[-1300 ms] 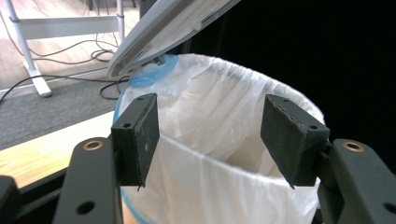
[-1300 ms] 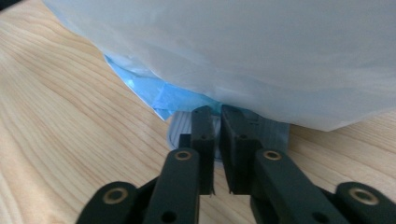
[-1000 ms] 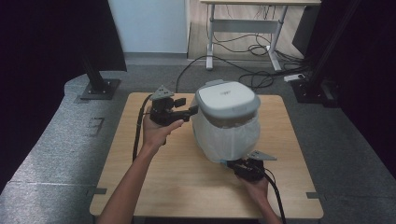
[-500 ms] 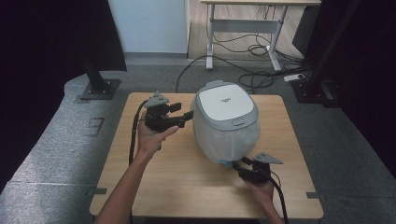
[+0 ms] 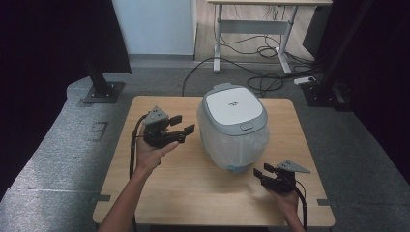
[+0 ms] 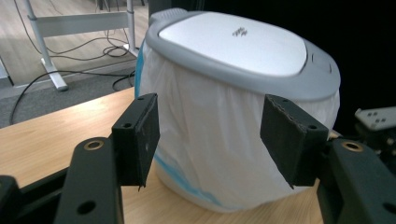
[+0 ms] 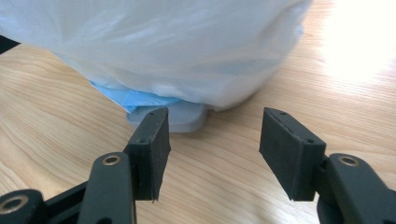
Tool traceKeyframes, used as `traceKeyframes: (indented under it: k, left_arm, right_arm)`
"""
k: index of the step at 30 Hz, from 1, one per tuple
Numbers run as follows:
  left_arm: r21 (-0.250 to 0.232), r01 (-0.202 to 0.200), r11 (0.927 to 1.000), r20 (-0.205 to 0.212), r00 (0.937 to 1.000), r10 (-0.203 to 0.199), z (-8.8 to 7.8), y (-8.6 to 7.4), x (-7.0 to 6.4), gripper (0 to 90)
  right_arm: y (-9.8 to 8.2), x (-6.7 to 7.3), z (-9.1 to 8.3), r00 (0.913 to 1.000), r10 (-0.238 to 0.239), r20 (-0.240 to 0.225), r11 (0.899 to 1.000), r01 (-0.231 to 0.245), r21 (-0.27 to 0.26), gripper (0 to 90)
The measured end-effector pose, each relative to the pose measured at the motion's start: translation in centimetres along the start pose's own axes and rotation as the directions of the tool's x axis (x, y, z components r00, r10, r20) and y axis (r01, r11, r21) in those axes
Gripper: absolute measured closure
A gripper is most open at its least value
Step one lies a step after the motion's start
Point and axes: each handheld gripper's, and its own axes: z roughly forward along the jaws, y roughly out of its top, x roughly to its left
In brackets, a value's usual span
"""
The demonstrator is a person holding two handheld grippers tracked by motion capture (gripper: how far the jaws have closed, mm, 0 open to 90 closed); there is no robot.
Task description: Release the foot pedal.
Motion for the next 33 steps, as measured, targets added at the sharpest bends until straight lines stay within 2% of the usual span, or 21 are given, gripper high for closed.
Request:
traceKeyframes:
  k: [5, 11, 17, 25, 33]
  left_arm:
    - [0.017, -0.026, 0.9995, -0.020, 0.9995, 0.026, -0.6, -1.6, -0.2, 37.8]
    - [0.030, -0.042, 0.9987, -0.022, 0.9989, 0.042, -1.4, -3.8, -0.8, 37.5]
    - [0.050, -0.030, 0.9983, -0.025, 0.9992, 0.031, -1.8, -6.4, -0.9, 37.4]
    - [0.092, 0.003, 0.9958, -0.055, 0.9985, 0.002, -1.6, -10.1, -0.4, 37.3]
    - [0.116, 0.020, 0.9930, -0.055, 0.9984, -0.014, -1.1, -11.5, -0.1, 37.2]
  right_arm:
    - [-0.3, -1.1, -1.0, 0.9998, 0.006, 0.019, 1.000, -0.006, 0.007, 41.5]
    - [-0.4, -2.4, -1.8, 0.9990, 0.031, 0.032, 1.000, -0.031, 0.001, 41.3]
    - [-0.6, -3.2, -2.1, 0.9984, 0.040, 0.041, 0.999, -0.040, 0.007, 41.3]
    - [-0.7, -3.3, -1.9, 0.9981, 0.033, 0.052, 0.999, -0.034, 0.017, 41.1]
    - [-0.6, -3.3, -1.9, 0.9979, 0.030, 0.058, 0.999, -0.031, 0.015, 40.7]
